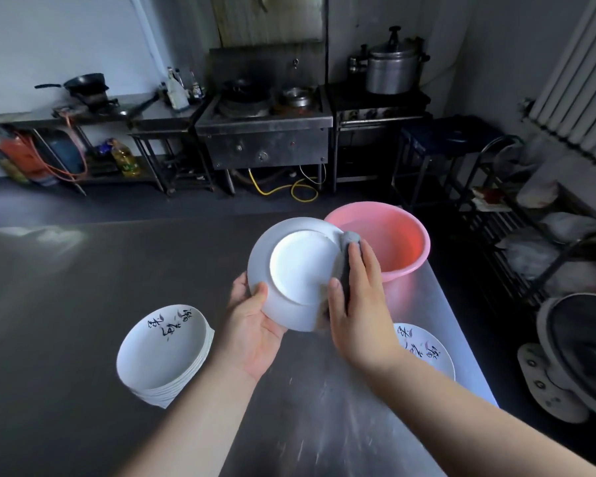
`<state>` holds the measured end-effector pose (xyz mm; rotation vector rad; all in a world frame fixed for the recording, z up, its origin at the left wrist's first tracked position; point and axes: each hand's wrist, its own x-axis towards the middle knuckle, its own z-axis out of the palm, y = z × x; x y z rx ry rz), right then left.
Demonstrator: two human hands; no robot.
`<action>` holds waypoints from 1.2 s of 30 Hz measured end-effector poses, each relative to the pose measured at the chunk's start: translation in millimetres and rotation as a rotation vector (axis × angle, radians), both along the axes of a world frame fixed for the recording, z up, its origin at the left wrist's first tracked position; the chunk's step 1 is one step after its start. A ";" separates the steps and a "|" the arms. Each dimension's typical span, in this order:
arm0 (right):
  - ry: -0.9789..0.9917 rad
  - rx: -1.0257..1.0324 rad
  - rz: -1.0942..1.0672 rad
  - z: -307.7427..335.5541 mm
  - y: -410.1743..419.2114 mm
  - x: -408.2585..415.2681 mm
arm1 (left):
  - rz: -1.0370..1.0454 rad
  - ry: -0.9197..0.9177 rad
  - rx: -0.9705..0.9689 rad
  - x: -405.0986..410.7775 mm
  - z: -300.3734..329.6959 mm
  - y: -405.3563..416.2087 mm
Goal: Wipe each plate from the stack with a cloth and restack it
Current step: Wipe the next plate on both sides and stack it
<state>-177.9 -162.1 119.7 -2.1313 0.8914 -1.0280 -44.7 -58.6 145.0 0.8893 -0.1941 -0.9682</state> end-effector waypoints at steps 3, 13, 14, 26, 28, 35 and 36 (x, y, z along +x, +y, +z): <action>-0.102 0.012 -0.016 -11.2 30.1 -5.0 | -0.070 -0.036 -0.017 -0.6 -0.3 5.9; -0.041 -0.018 0.312 38.5 -36.7 -23.5 | -0.250 -0.089 0.087 29.1 20.1 19.3; -0.025 -0.036 0.297 31.7 -32.6 -23.9 | -0.228 -0.094 0.086 26.3 17.6 20.7; 0.120 -0.035 0.100 -8.9 -3.0 -16.7 | -0.037 0.035 -0.026 -6.0 2.3 12.6; 0.077 -0.040 0.072 -5.5 -2.0 -13.0 | -0.020 0.045 -0.047 -8.6 6.0 4.6; -0.176 0.082 -0.014 -20.7 28.2 -20.6 | -0.194 -0.049 -0.036 -21.9 5.2 3.5; -0.212 0.088 -0.034 -14.8 13.2 -22.6 | -0.245 -0.058 -0.017 -17.6 7.1 5.5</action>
